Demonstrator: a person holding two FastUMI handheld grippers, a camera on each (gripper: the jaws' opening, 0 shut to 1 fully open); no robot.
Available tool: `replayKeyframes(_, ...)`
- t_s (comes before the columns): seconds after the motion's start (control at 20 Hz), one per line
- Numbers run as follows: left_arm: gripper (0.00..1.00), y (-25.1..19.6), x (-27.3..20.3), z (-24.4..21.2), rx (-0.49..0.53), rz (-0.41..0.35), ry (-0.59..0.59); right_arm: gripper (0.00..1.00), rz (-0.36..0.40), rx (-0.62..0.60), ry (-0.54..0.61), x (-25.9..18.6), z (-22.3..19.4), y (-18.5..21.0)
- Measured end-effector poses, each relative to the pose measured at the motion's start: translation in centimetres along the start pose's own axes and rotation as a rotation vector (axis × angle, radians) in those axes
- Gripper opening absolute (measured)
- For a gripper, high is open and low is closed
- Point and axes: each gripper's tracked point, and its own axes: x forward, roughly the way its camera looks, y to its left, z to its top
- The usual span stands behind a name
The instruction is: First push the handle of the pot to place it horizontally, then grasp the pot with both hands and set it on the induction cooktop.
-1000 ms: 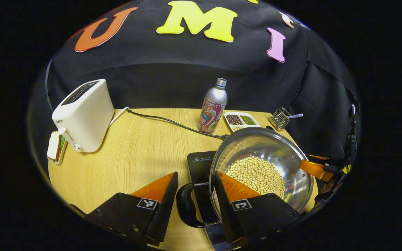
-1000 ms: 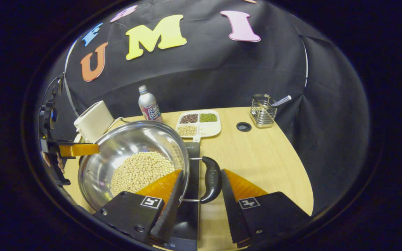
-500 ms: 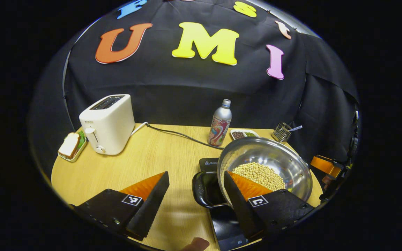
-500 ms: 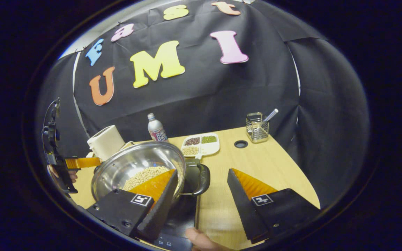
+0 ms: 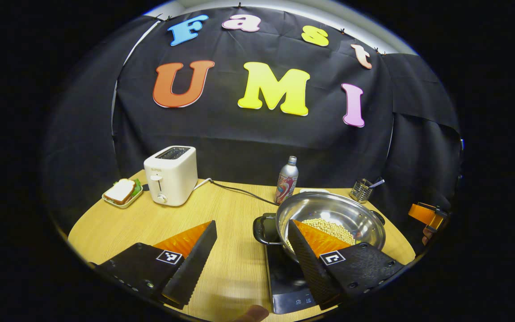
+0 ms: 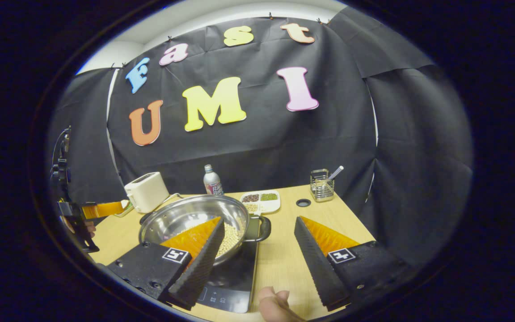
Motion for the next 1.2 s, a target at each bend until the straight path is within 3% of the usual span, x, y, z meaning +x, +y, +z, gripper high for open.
replayKeyframes(0.3, 0.95, -1.7, -7.0, 2.0, 0.119, 0.033, -0.120, 0.98, -0.011, -0.001, -0.087, -6.0, 2.1, 0.8)
replayKeyframes(0.55, 0.95, -3.5, -13.4, 4.4, 0.092, 0.026, -0.201, 0.97, -0.052, -0.049, -0.181, -12.3, 4.7, 1.7)
replayKeyframes(0.9, 0.95, -3.1, -20.9, 8.4, 0.101, 0.077, -0.278, 0.96, -0.106, -0.056, -0.287, -20.8, 9.6, 2.4)
replayKeyframes(1.2, 0.95, -2.9, -25.7, 11.2, 0.082, 0.077, -0.362, 0.96, -0.168, -0.093, -0.322, -26.3, 10.9, 1.7)
